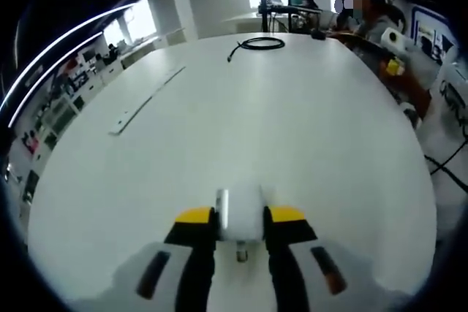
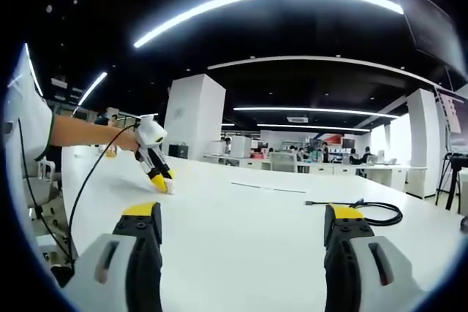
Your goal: Plug the desk Type‑C cable into the charger adapter.
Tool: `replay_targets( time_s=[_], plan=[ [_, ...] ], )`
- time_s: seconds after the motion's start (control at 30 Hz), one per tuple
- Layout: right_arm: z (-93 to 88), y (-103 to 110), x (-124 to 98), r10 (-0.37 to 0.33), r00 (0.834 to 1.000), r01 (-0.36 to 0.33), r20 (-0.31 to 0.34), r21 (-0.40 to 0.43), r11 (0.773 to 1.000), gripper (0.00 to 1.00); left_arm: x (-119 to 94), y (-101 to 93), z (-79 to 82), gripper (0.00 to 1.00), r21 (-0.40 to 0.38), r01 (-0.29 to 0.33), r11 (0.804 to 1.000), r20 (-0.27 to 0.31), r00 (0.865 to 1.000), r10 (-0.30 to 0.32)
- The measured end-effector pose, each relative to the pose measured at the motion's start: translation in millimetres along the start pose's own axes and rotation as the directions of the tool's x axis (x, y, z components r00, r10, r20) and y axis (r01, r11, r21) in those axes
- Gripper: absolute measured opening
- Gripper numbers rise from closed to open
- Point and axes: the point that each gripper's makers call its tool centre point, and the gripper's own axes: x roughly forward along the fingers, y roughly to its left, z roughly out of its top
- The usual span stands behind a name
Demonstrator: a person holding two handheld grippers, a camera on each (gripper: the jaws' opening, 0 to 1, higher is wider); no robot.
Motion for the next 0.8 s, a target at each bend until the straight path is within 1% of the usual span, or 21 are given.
replay_targets(
  time_s=[0.13, 0.2, 0.33, 0.4, 0.43, 0.5, 0.53, 0.73, 0.8],
  plan=[
    [-0.3, -1, -1, -0.003, 1.000, 0.003, 0.000, 0.001, 1.000, 0.93, -3, 1.9, -2.5, 0.24, 0.014, 0.006, 1.000, 0.000, 1.000, -0.006],
    [-0.9, -1, -1, -0.002, 1.000, 0.002, -0.002, -0.001, 1.000, 0.93, -5, 0.1, -3.3, 0.24, 0.015, 0.009, 1.000, 0.013, 1.000, -0.009],
    [-1.3, -2, -1, -0.007, 1.000, 0.007, -0.003, -0.001, 1.000, 0.93, -9, -9.9, -4.8, 0.24, 0.019, 0.020, 1.000, 0.022, 1.000, -0.020],
    [-2.2, 0, 0, -0.004, 1.000, 0.004, -0.005, 0.000, 1.000, 0.93, -12, -22.9, -4.6, 0.24, 0.032, 0.025, 0.999, 0.027, 0.999, -0.026],
    [-2.2, 0, 0, -0.003, 1.000, 0.003, -0.006, 0.002, 1.000, 0.93, -12, -25.0, -4.6, 0.24, 0.034, 0.026, 0.999, 0.027, 0.999, -0.027],
    [-2.1, 1, 0, 0.001, 1.000, -0.001, -0.007, 0.002, 1.000, 0.93, -15, -41.2, -4.2, 0.24, 0.053, 0.039, 0.998, 0.021, 0.999, -0.040],
    [-7.8, -1, -3, -0.003, 1.000, 0.004, -0.026, 0.021, 1.000, 0.93, -15, -44.8, -3.9, 0.24, 0.060, 0.041, 0.997, 0.021, 0.999, -0.042],
    [-7.8, -2, -3, -0.005, 1.000, 0.006, -0.021, 0.024, 1.000, 0.93, -18, -71.1, -2.2, 0.24, 0.101, 0.059, 0.993, 0.016, 0.998, -0.061],
    [-8.0, -2, -3, -0.007, 1.000, 0.007, -0.024, 0.024, 1.000, 0.93, -19, -84.6, -1.5, 0.24, 0.107, 0.077, 0.991, 0.012, 0.997, -0.079]
  ],
)
